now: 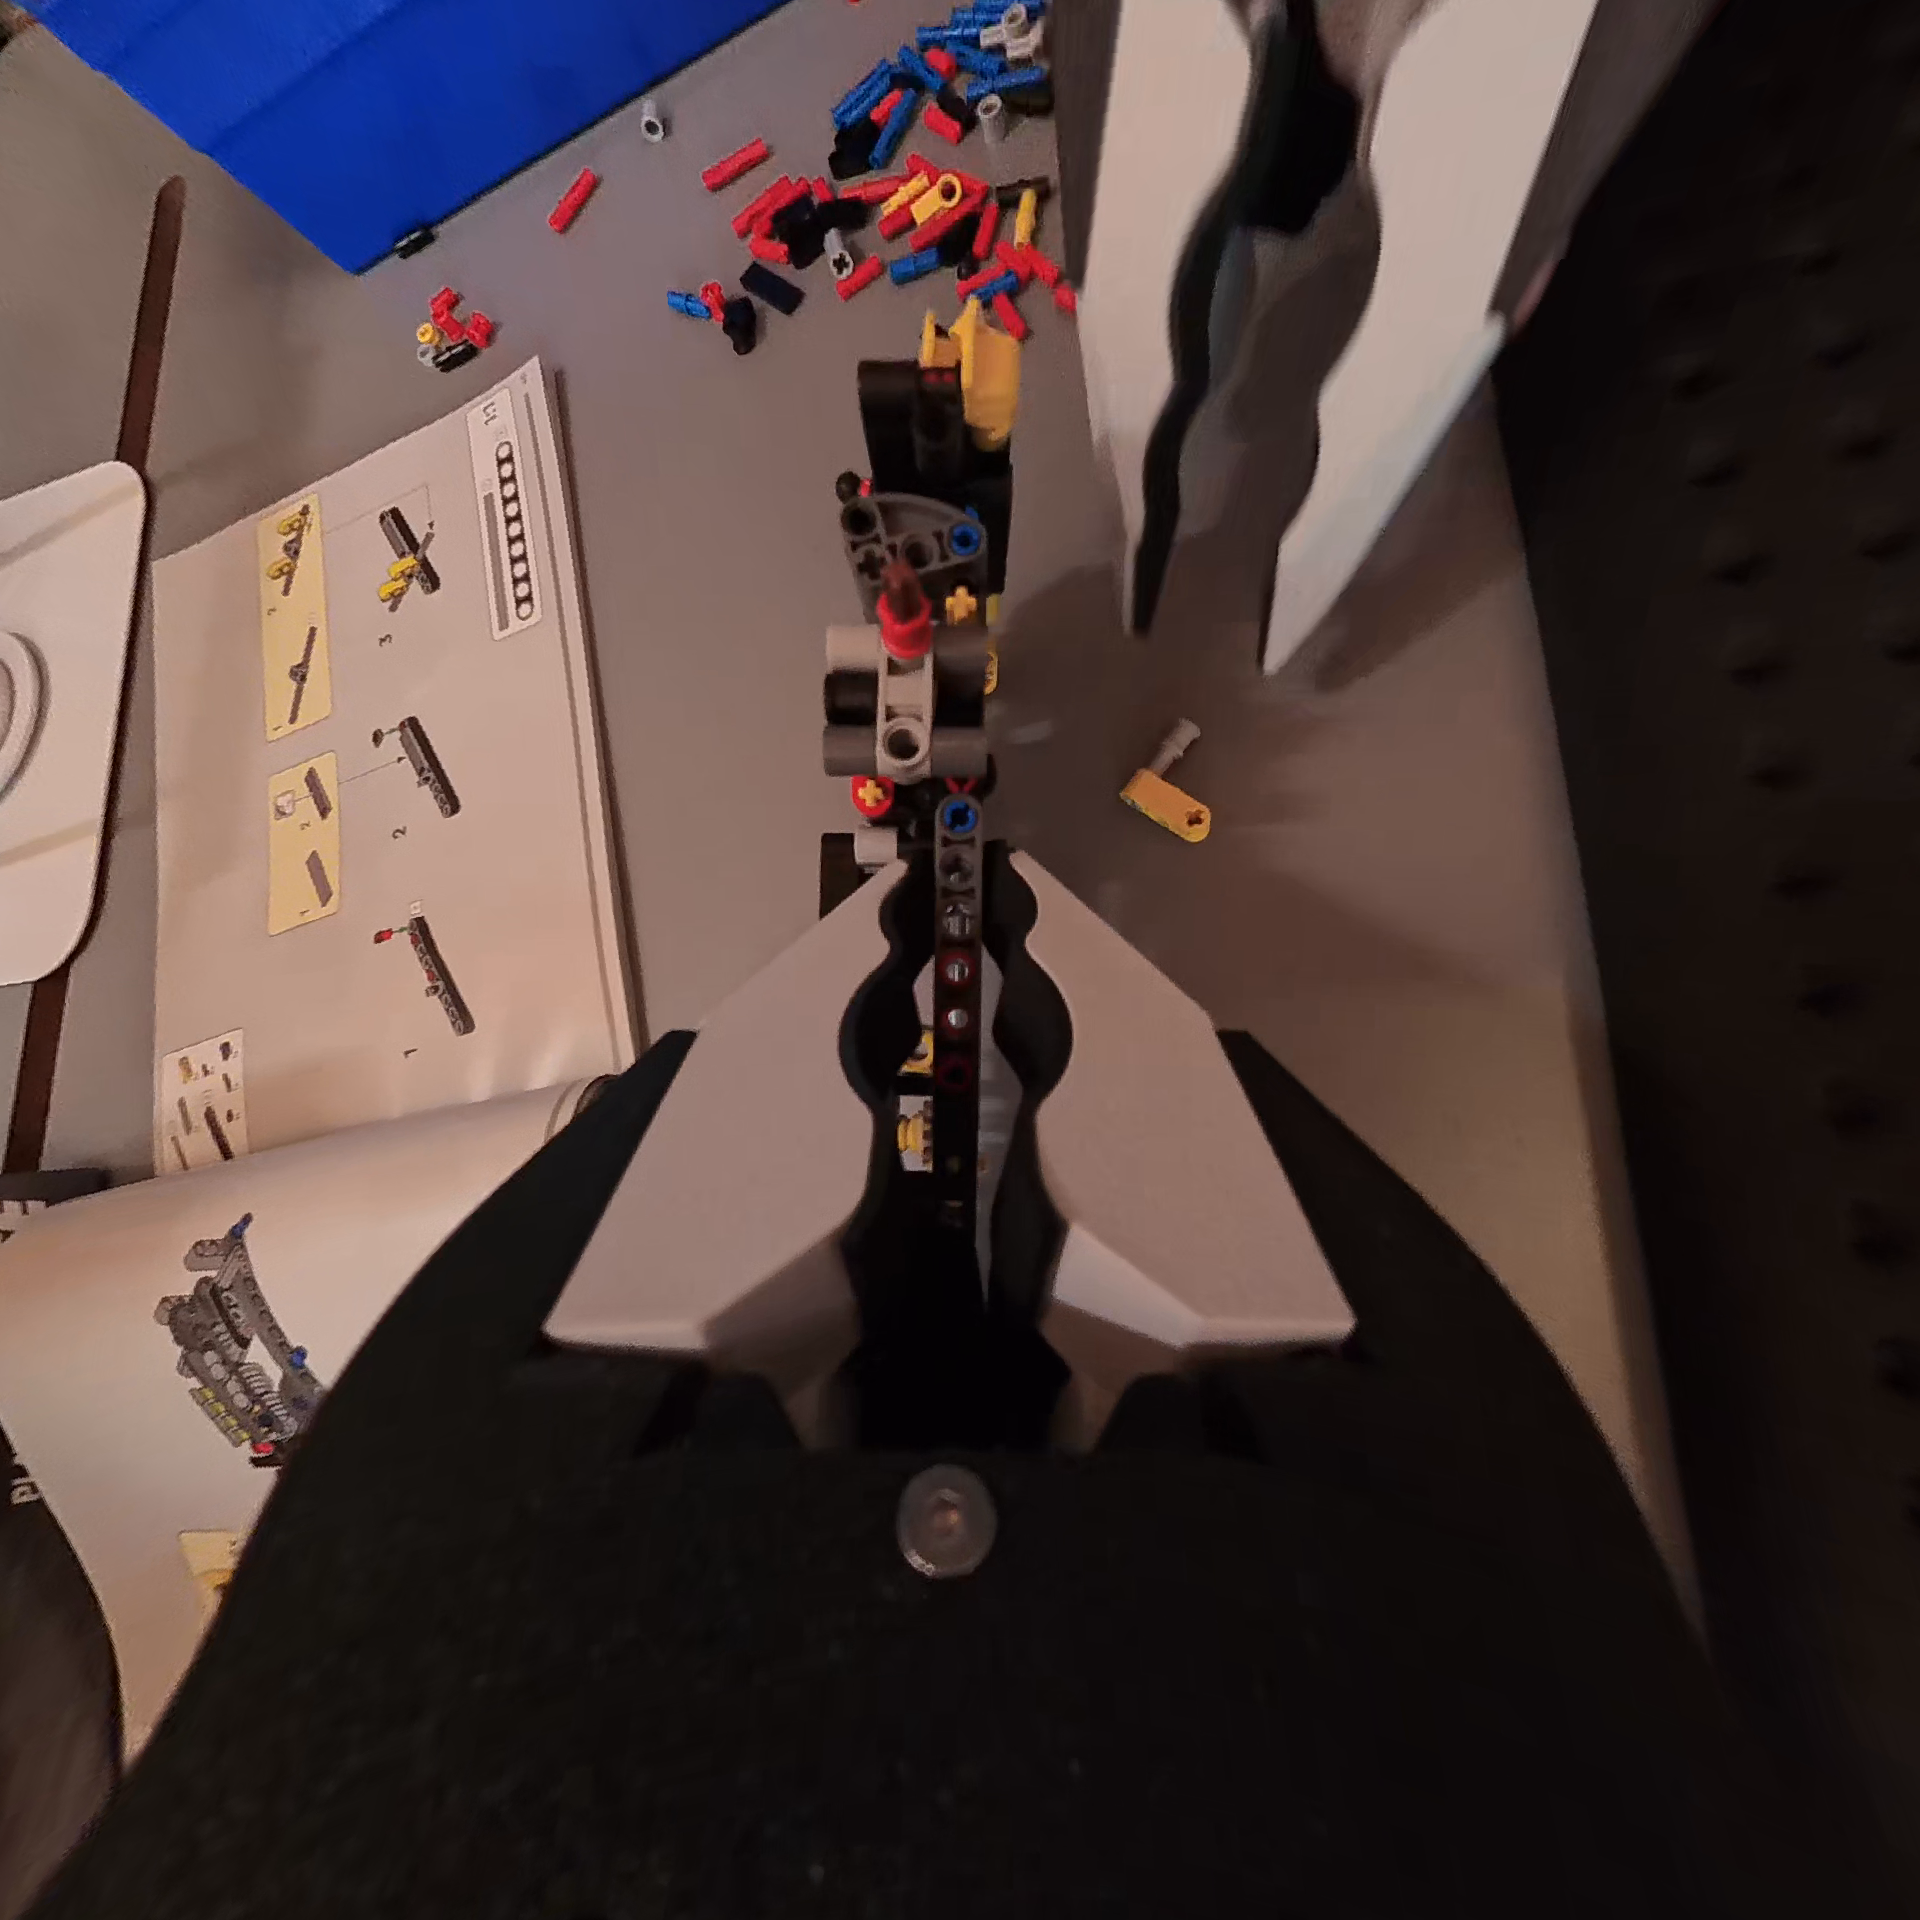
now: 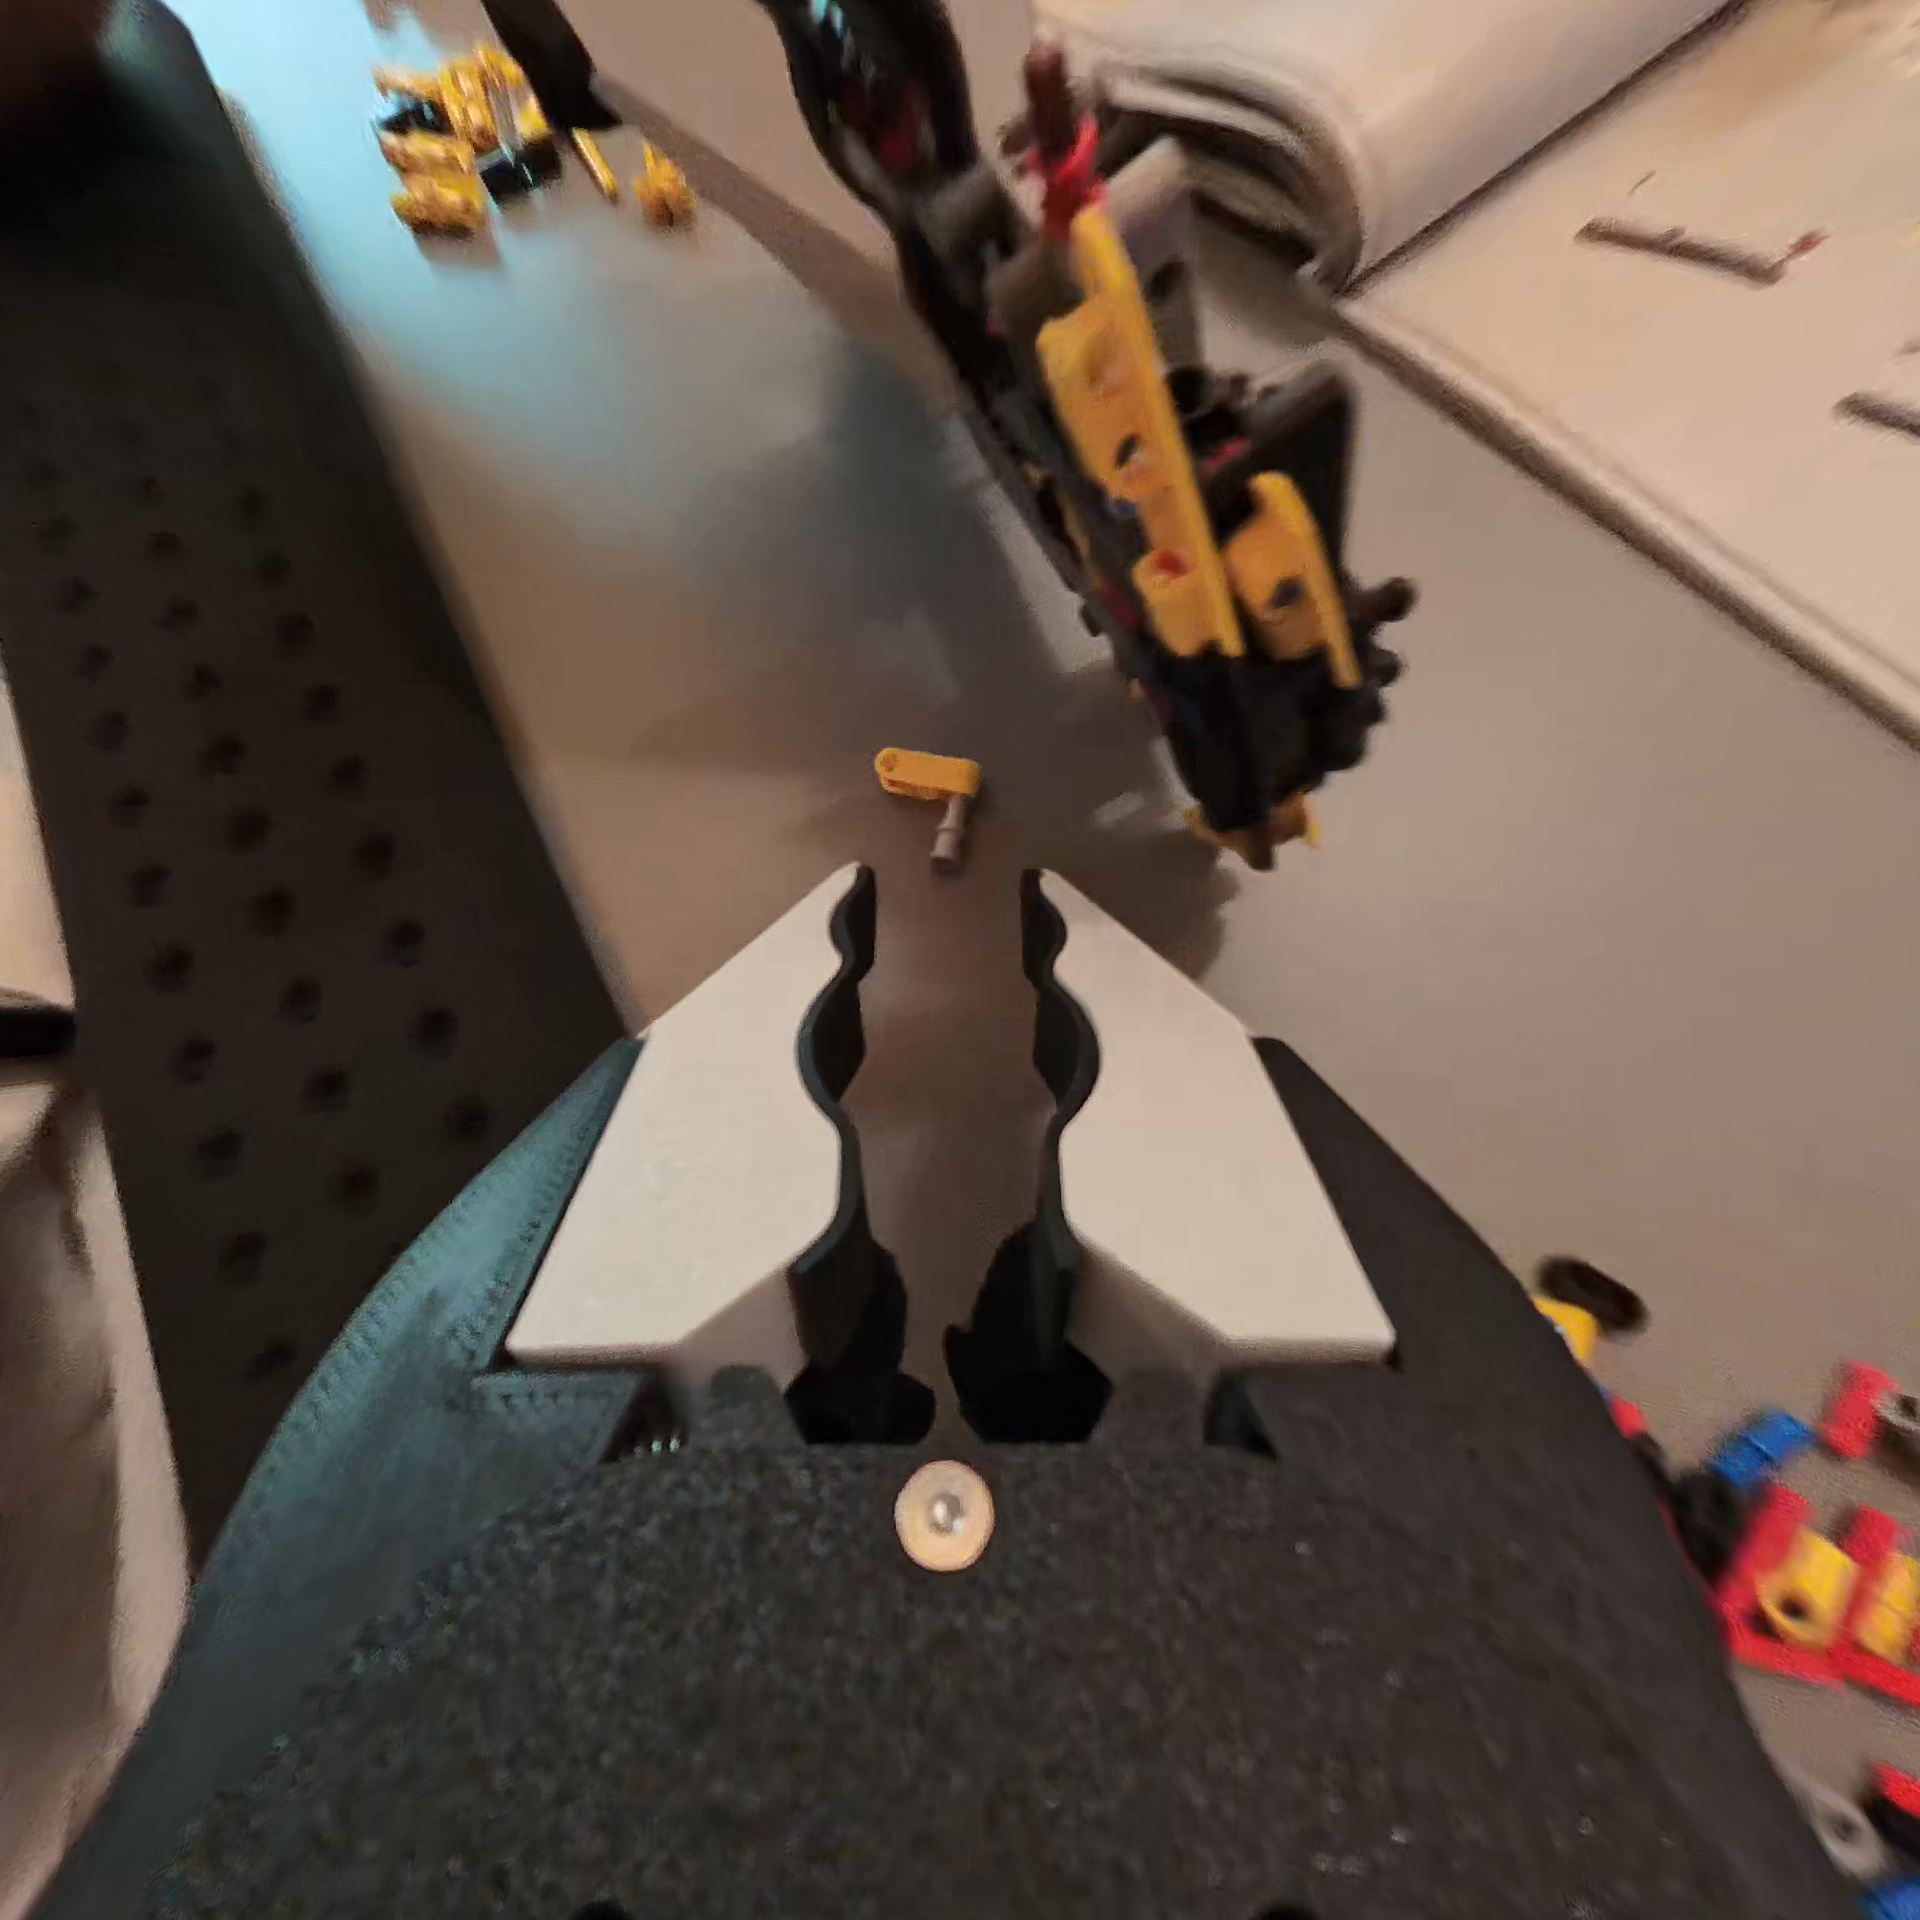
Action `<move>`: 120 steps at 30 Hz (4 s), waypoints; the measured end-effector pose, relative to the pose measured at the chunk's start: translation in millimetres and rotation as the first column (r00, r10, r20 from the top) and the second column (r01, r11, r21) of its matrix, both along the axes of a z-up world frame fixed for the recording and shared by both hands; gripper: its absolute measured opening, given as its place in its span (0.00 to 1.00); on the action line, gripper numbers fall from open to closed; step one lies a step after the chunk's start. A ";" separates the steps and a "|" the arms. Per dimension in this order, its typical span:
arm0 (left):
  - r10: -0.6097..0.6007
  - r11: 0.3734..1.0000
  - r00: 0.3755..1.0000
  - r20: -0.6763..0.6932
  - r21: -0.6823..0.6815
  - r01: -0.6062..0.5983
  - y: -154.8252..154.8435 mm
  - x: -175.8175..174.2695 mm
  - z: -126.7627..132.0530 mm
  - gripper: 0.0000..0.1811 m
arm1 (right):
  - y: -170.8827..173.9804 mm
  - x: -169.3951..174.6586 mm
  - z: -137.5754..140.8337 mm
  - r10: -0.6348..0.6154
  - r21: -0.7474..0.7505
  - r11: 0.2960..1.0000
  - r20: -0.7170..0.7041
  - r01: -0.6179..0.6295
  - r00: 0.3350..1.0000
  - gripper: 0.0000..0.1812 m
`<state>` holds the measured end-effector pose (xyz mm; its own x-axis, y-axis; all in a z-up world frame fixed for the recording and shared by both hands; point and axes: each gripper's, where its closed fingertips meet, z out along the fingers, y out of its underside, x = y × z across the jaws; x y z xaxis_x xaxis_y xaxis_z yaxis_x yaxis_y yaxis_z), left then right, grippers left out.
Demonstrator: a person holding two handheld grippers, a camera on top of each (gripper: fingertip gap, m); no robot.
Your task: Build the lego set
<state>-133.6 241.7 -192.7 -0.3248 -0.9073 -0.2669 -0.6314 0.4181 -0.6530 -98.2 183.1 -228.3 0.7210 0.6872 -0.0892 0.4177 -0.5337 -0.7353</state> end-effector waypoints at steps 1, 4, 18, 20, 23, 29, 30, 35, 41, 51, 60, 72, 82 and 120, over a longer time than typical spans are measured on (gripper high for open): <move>0.003 1.000 1.000 -0.001 0.001 -0.003 0.0 -0.1 0.1 0.03 | 2.4 -7.8 -6.0 0.002 -0.011 1.000 0.007 -0.002 1.000 0.15; 0.021 1.000 1.000 -0.001 -0.006 -0.021 2.1 -0.6 0.2 0.03 | 8.5 -17.5 -16.5 0.002 -0.041 0.999 0.044 0.000 0.999 0.15; 0.022 0.999 1.000 0.010 -0.033 -0.022 5.4 -1.5 0.8 0.03 | 12.9 -17.6 51.1 0.127 0.264 0.947 0.208 -0.180 0.970 0.03; 0.026 0.999 1.000 0.010 -0.043 -0.026 5.8 -1.4 0.9 0.03 | 16.3 -8.9 67.3 0.107 0.263 0.950 0.232 -0.169 0.967 0.03; 0.025 0.999 1.000 0.011 -0.036 -0.025 5.5 -1.5 0.7 0.03 | 2.0 -3.1 56.4 0.186 0.064 0.976 0.260 -0.209 0.948 0.03; 0.024 0.999 1.000 0.012 -0.033 -0.024 5.7 -1.5 0.7 0.03 | -28.5 23.4 -1.2 0.282 -0.245 0.951 0.419 -0.191 0.863 0.03; 0.023 0.999 1.000 0.012 -0.033 -0.022 5.5 -1.6 0.6 0.03 | -39.1 23.4 -8.1 0.312 -0.315 0.930 0.406 -0.189 0.859 0.03; 0.021 0.999 1.000 0.013 -0.025 -0.021 4.9 -1.9 0.5 0.03 | -53.7 42.8 -21.5 0.311 -0.434 0.897 0.485 -0.083 0.818 0.03; 0.010 1.000 1.000 0.016 -0.018 -0.009 4.4 -2.8 0.3 0.03 | -35.9 30.1 -20.0 0.240 -0.319 0.940 0.362 -0.122 0.901 0.04; 0.009 0.999 1.000 0.008 -0.048 -0.009 6.1 -3.9 0.7 0.03 | -15.6 29.0 7.6 -0.026 -0.076 0.997 0.079 0.032 0.996 0.16; 0.017 0.998 1.000 0.005 -0.068 -0.017 8.2 -2.7 1.1 0.03 | -47.4 4.2 3.0 -0.146 -0.206 0.969 -0.043 0.134 0.988 0.19; 0.024 0.999 1.000 0.006 -0.047 -0.024 6.2 -0.6 0.4 0.03 | -32.4 5.6 -19.7 -0.248 -0.261 0.929 0.082 0.261 0.965 0.18; 0.022 0.999 1.000 0.011 -0.028 -0.022 4.9 -0.4 0.2 0.03 | -16.3 -0.1 -7.4 -0.260 -0.110 0.959 0.019 0.261 0.965 0.04; 0.032 0.621 0.999 0.043 0.782 -0.053 -5.8 6.9 -48.1 0.09 | 3.9 17.0 15.5 -0.218 -0.137 0.973 -0.309 0.183 0.926 0.04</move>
<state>-126.6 236.0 -240.8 -0.2757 -0.3647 -0.8894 -0.6517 0.7510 -0.1059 -81.2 187.0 -212.7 0.7641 0.5054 -0.4009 0.0459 -0.6625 -0.7476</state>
